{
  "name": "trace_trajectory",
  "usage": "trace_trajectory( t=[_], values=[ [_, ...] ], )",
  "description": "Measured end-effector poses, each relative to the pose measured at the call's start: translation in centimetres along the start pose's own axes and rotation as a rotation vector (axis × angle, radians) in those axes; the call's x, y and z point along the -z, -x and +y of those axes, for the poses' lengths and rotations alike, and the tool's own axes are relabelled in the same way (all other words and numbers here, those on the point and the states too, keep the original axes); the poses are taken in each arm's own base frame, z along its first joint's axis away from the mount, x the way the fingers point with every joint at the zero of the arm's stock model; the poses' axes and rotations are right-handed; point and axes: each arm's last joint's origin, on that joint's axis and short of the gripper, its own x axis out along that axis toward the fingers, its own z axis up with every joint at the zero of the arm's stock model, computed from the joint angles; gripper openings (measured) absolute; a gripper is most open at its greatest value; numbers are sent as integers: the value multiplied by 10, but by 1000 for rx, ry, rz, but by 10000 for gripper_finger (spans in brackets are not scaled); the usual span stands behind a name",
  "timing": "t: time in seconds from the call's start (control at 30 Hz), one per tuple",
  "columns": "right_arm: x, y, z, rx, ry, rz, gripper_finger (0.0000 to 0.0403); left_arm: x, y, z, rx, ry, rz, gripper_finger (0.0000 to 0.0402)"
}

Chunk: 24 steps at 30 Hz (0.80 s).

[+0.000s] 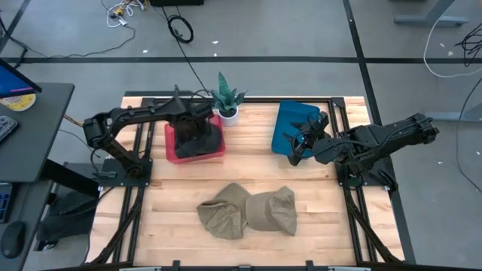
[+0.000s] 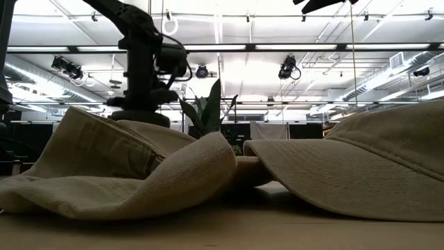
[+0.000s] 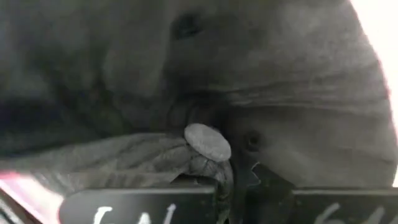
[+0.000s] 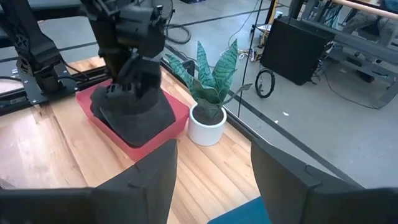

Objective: Pick & Place hat
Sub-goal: Put the black cap into the red bin

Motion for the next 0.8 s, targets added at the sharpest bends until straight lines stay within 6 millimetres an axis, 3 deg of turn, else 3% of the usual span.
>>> trace_trajectory(
  t=[0.13,0.47,0.8],
  values=[
    [0,0,0,0,-5,0,207,14,-18,2,-34,27,28,5],
    [0,0,0,6,-2,-4,207,26,-37,13,-78,52,55,7],
    [0,0,0,5,-4,-3,207,31,-25,11,-49,66,19,90]
  ],
)
